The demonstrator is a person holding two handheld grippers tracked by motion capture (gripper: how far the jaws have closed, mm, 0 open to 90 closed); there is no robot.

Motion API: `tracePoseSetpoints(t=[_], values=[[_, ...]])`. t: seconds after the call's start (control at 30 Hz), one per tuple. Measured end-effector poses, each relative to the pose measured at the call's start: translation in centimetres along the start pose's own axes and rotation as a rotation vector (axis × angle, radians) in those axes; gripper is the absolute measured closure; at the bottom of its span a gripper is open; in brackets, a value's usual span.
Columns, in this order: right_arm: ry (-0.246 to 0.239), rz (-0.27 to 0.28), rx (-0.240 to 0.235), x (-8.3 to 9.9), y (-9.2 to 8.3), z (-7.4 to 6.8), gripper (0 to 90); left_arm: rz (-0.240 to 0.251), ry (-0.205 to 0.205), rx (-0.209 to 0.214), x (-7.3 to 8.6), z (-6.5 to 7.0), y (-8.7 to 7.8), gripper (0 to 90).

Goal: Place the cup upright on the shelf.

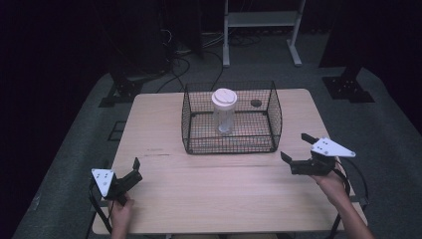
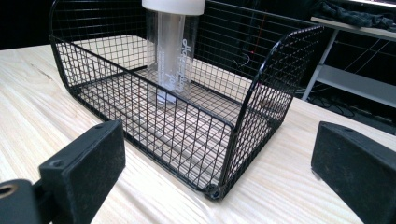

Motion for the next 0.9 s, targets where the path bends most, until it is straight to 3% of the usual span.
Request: tracePoseSetpoints(t=[0.9], values=[[0.029, -0.008, 0.031, 3.2, -2.5, -0.2, 2.3, 0.001, -0.004, 0.001, 0.0, 0.0, -0.1, 0.0]])
Point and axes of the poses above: each handheld gripper's, and its own axes: y roughly forward along the jaws, x roughly out of its underside, z roughly to its right, the point moved 4 cm from there along y, roughly forward along the jaws, and after that the axes turned 2 degrees about x, right-handed, at the moved point
